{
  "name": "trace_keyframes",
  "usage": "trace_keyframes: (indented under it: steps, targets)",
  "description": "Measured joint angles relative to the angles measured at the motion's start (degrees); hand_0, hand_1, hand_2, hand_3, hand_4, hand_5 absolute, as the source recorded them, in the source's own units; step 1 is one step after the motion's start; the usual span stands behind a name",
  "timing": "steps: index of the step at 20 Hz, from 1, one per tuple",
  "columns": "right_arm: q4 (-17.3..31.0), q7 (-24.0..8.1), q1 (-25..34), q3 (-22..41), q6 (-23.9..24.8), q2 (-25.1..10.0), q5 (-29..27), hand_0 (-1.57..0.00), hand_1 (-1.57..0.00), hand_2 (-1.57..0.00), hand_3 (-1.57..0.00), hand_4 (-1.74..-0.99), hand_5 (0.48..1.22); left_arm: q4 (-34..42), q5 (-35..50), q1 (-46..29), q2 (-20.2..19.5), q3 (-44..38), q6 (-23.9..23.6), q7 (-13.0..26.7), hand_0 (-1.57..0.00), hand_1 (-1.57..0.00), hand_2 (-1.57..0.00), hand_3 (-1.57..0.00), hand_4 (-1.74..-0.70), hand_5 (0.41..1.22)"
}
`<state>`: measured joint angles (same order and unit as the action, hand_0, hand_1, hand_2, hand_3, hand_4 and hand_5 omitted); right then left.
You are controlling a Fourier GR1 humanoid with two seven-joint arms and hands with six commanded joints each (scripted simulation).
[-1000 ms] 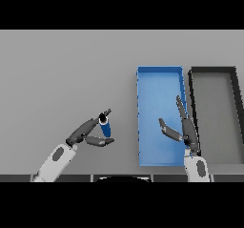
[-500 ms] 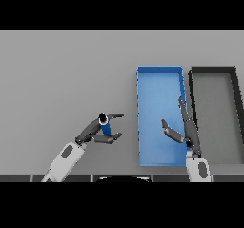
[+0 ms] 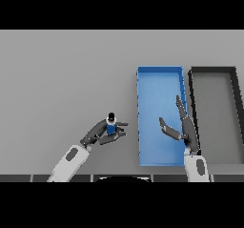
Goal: Pick up the blue pipe and place it into the blue bin.
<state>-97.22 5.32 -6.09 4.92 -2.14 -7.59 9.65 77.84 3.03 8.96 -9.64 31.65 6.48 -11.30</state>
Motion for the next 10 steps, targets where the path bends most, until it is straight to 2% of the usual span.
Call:
trace_keyframes:
  steps: [5,8,10]
  targets:
    - [-1.0,-0.8,0.0,-0.3,-0.2,-0.3,-0.6,0.0,0.0,0.0,0.0,-1.226,0.636,4.8,0.2,0.8,1.0,-1.1,-0.6,-1.6,-1.52,-1.53,-1.53,-1.53,-1.47,1.204]
    - [-0.2,-1.1,0.5,-0.3,0.7,-0.6,0.9,0.0,0.0,0.0,0.0,-1.204,0.64,8.2,0.7,2.4,1.6,-1.5,-0.2,1.0,-1.54,-1.55,-1.55,-1.55,-1.47,1.212]
    - [0.0,-0.1,0.0,0.1,0.7,-0.6,1.6,0.0,0.0,0.0,0.0,-1.184,0.643,11.2,1.2,2.9,1.5,-1.0,0.9,2.2,-1.55,-1.56,-1.56,-1.56,-1.47,1.215]
